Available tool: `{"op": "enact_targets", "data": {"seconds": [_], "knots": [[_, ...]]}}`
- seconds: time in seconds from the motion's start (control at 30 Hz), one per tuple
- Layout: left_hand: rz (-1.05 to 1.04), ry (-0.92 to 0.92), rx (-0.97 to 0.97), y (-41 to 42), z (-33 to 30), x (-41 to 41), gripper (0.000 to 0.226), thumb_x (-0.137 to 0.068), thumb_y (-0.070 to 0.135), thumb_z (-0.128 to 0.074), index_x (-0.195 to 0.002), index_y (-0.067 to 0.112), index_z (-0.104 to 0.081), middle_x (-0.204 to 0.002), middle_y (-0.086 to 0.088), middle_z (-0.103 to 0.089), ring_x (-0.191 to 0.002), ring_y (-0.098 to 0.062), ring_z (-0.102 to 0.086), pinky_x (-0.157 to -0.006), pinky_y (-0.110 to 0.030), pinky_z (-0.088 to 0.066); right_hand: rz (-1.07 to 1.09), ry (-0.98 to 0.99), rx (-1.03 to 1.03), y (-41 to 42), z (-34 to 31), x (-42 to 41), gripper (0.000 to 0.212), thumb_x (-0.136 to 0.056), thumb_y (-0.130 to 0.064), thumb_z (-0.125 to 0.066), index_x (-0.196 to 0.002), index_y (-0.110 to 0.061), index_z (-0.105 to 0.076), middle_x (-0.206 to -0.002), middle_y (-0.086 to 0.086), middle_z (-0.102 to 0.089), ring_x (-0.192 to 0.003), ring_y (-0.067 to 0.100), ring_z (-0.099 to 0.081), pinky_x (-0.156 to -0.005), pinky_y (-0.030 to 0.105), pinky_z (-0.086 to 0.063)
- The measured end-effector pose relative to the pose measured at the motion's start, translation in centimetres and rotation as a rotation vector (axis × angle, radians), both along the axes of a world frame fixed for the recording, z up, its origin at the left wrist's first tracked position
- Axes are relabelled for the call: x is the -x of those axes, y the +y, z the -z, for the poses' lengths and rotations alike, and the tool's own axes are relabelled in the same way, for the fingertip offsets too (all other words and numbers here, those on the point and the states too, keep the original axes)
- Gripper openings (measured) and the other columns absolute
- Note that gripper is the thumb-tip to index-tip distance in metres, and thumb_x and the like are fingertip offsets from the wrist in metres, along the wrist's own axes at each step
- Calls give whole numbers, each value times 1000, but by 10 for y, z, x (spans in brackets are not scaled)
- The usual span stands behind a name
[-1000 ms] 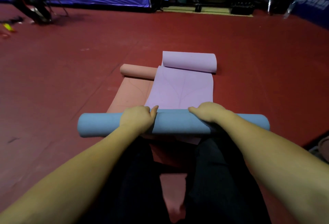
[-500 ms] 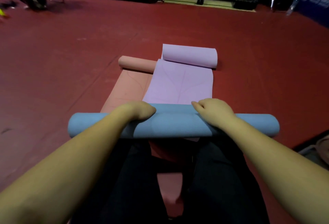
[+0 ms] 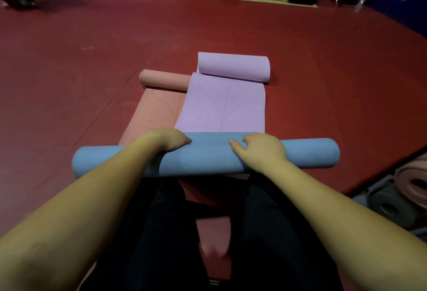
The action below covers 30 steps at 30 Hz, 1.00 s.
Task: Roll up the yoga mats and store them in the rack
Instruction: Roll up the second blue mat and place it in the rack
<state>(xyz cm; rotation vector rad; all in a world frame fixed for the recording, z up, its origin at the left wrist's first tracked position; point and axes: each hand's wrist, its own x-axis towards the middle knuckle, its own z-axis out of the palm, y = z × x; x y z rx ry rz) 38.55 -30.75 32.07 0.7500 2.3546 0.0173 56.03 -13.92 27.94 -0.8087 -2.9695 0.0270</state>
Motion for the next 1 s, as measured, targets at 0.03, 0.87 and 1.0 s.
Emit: {"op": "enact_targets", "data": {"seconds": [0.03, 0.87, 1.0], "knots": [[-8, 25, -6, -1, 2, 1, 54, -105, 44, -38, -142, 8, -49, -153, -12, -42, -136, -28, -42, -106, -33, -31, -2, -21, 13, 1, 0, 3, 66, -93, -68, -30, -93, -16, -70, -103, 8, -70, -101, 31, -61, -76, 35, -40], [87, 715, -310, -43, 19, -39, 67, -98, 54, -21, -87, 10, -70, -95, -12, -68, -93, -34, -62, -82, -41, -40, 41, -327, 322, 8, -43, 27, 75, -97, -64, -24, -135, -7, -57, -145, 17, -49, -130, 32, -48, -103, 36, -37], [80, 638, -294, -42, 8, -43, 63, -103, 52, -22, -92, 10, -68, -103, -14, -68, -96, -35, -61, -81, -39, -42, 20, -434, 470, 10, -66, 17, 65, -100, -57, -28, -142, -12, -50, -153, 12, -41, -136, 26, -43, -103, 33, -31]]}}
